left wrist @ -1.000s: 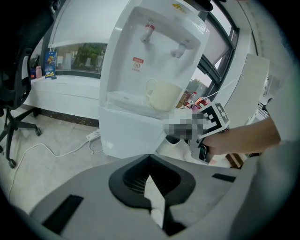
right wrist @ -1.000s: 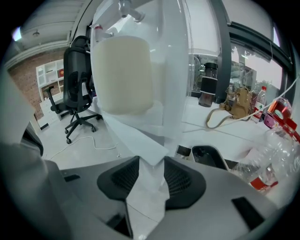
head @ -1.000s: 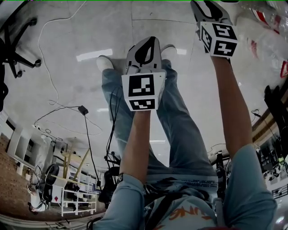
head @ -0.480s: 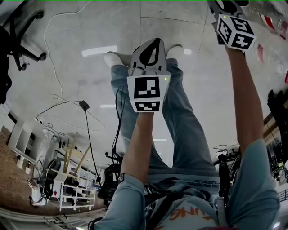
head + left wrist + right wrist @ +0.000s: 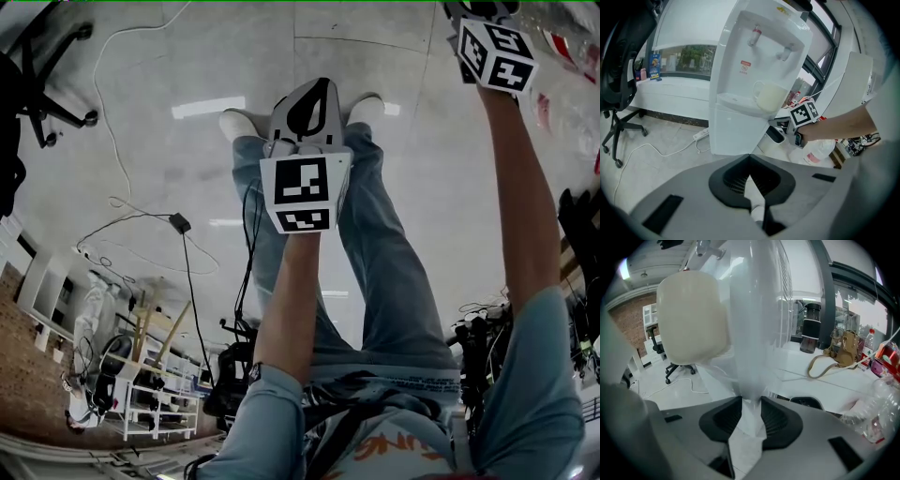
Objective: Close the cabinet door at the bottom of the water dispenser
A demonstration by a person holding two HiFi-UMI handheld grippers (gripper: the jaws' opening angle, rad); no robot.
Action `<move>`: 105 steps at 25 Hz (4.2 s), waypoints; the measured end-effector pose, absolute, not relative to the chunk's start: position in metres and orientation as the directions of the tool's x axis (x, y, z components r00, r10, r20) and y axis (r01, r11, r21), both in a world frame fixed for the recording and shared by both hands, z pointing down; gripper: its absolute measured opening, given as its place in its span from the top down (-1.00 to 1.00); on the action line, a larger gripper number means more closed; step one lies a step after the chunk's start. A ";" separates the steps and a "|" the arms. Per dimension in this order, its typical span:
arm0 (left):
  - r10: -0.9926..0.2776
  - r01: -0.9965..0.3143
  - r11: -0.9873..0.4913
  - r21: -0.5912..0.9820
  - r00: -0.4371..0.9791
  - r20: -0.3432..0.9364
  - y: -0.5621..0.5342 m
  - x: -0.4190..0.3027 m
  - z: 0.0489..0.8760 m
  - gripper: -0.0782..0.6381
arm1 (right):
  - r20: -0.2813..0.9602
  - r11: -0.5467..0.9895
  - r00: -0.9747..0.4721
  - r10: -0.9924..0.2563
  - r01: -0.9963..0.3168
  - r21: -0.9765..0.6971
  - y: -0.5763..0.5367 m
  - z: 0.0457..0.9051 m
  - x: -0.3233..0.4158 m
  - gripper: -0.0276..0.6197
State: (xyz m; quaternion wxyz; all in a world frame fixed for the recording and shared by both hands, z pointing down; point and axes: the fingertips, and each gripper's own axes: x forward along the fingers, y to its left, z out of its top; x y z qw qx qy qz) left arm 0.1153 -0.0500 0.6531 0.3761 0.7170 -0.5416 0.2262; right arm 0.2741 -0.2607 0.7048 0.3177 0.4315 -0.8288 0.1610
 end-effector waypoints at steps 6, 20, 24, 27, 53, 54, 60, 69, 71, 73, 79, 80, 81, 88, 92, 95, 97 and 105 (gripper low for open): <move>-0.603 -0.941 -0.152 0.303 0.332 0.725 -0.048 0.128 0.648 0.76 | 0.680 0.530 -0.403 -0.612 -0.848 -0.025 -0.250 0.703 0.280 0.57; -0.638 -0.935 -0.171 0.309 0.344 0.689 -0.050 0.125 0.623 0.76 | 0.679 0.514 -0.443 -0.585 -0.850 -0.112 -0.172 0.674 0.250 0.69; -0.630 -0.929 -0.172 0.328 0.360 0.688 -0.036 0.119 0.628 0.76 | 0.677 0.528 -0.460 -0.574 -0.840 -0.123 -0.151 0.666 0.240 0.72; -0.640 -0.915 -0.196 0.352 0.391 0.662 -0.031 0.112 0.621 0.76 | 0.664 0.567 -0.460 -0.590 -0.821 -0.064 -0.135 0.652 0.228 0.77; -0.747 -0.889 -0.382 0.254 0.459 0.482 -0.043 0.040 0.383 0.76 | 0.518 0.488 -0.461 -0.721 -0.868 -0.093 -0.055 0.408 0.131 0.78; -0.756 -0.888 -0.384 0.251 0.459 0.466 -0.045 0.040 0.367 0.76 | 0.502 0.490 -0.463 -0.731 -0.867 -0.088 -0.057 0.390 0.130 0.78; -0.820 -0.897 -0.340 0.282 0.430 0.377 -0.056 0.028 0.274 0.76 | 0.400 0.487 -0.477 -0.783 -0.869 -0.082 -0.066 0.295 0.123 0.79; -0.896 -0.908 -0.307 0.283 0.376 0.235 -0.071 0.005 0.163 0.76 | 0.230 0.472 -0.480 -0.846 -0.877 -0.095 -0.079 0.175 0.110 0.82; -0.903 -0.912 -0.317 0.260 0.374 0.212 -0.075 0.000 0.140 0.76 | 0.176 0.461 -0.481 -0.859 -0.875 -0.145 -0.081 0.150 0.103 0.82; -0.911 -0.918 -0.326 0.225 0.369 0.183 -0.084 -0.005 0.116 0.76 | 0.138 0.464 -0.484 -0.864 -0.873 -0.153 -0.087 0.126 0.094 0.82; -0.910 -0.919 -0.358 0.167 0.383 0.160 -0.100 -0.005 0.066 0.76 | 0.098 0.476 -0.485 -0.869 -0.874 -0.101 -0.105 0.073 0.086 0.82; -0.912 -0.920 -0.359 0.160 0.382 0.151 -0.101 -0.005 0.058 0.76 | 0.090 0.478 -0.485 -0.870 -0.874 -0.090 -0.107 0.064 0.087 0.82; -0.915 -0.922 -0.358 0.145 0.377 0.141 -0.101 -0.005 0.050 0.76 | 0.078 0.481 -0.487 -0.870 -0.873 -0.081 -0.109 0.055 0.088 0.82; -0.927 -0.926 -0.369 0.078 0.373 0.044 -0.106 -0.001 0.003 0.76 | -0.003 0.514 -0.514 -0.858 -0.858 -0.014 -0.112 0.009 0.084 0.82; -0.921 -0.918 -0.388 0.087 0.390 0.006 -0.106 -0.002 -0.007 0.76 | -0.007 0.517 -0.517 -0.856 -0.856 0.007 -0.115 0.004 0.079 0.82; -0.922 -0.922 -0.386 0.030 0.386 0.022 -0.105 -0.001 -0.003 0.76 | -0.010 0.516 -0.516 -0.857 -0.857 0.018 -0.115 0.004 0.078 0.82; -0.921 -0.921 -0.388 0.033 0.389 0.024 -0.105 -0.003 -0.002 0.76 | -0.008 0.515 -0.515 -0.857 -0.857 0.023 -0.114 0.005 0.077 0.82; -0.943 -0.943 -0.330 -0.034 0.329 0.043 -0.111 -0.018 -0.004 0.76 | -0.006 0.511 -0.512 -0.859 -0.858 0.054 -0.115 -0.002 0.071 0.82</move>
